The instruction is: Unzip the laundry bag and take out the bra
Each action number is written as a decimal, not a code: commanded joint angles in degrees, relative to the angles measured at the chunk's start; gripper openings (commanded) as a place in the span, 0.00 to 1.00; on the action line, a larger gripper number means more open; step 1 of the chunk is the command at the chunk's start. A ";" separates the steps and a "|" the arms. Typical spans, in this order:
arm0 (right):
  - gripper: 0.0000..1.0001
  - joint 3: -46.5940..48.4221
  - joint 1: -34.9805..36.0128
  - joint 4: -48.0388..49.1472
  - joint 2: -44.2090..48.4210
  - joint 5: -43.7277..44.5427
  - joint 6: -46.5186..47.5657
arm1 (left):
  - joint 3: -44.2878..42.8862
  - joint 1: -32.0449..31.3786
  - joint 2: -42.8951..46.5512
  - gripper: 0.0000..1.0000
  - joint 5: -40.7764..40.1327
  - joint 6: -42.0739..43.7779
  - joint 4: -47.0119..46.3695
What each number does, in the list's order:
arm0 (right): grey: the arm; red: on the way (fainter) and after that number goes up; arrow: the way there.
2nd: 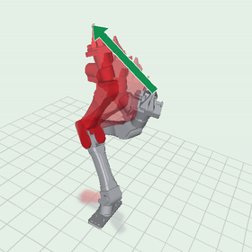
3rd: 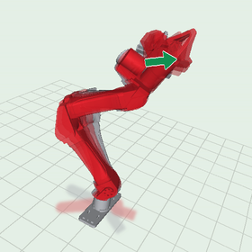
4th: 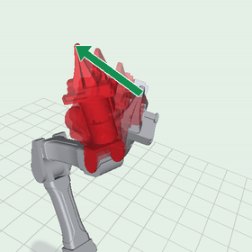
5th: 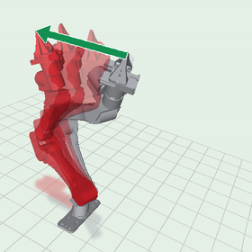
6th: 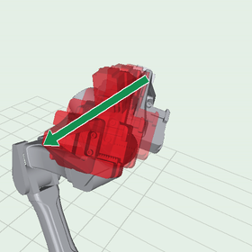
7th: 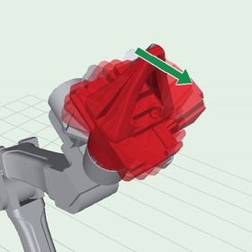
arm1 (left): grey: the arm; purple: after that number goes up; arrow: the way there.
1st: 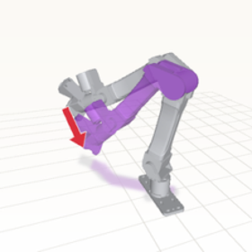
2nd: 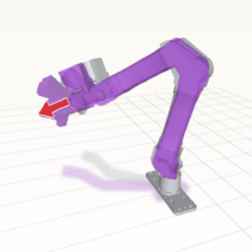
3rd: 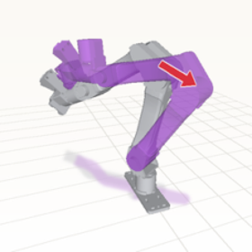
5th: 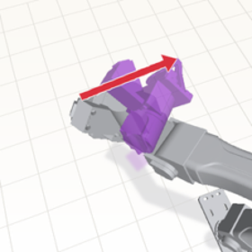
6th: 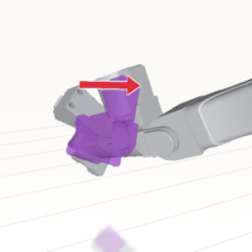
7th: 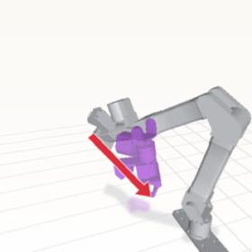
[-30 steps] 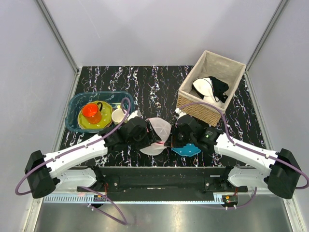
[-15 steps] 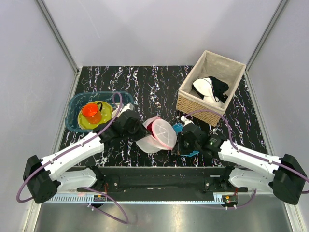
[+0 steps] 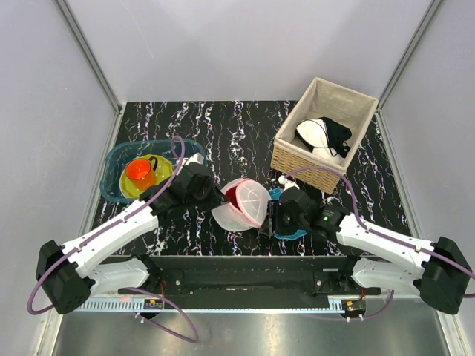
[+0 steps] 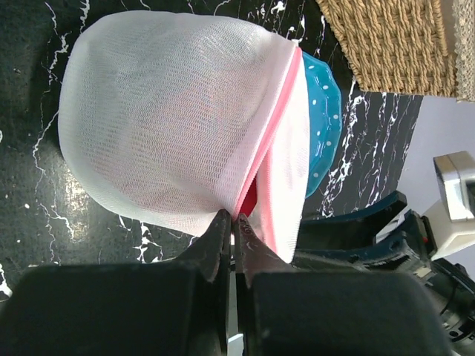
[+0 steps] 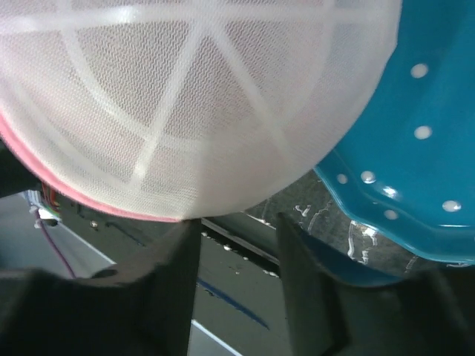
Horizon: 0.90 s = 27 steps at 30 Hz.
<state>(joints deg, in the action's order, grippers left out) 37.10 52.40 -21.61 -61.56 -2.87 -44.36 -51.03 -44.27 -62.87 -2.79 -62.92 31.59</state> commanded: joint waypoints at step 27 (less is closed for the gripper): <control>0.86 32.87 3.32 -11.53 -29.41 22.12 7.45 | 6.38 -0.29 2.05 0.00 4.63 -2.65 -8.13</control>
<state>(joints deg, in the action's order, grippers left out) 69.01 55.40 -31.83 -92.31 14.76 -35.92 -45.06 -44.34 -62.81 1.23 -64.93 26.33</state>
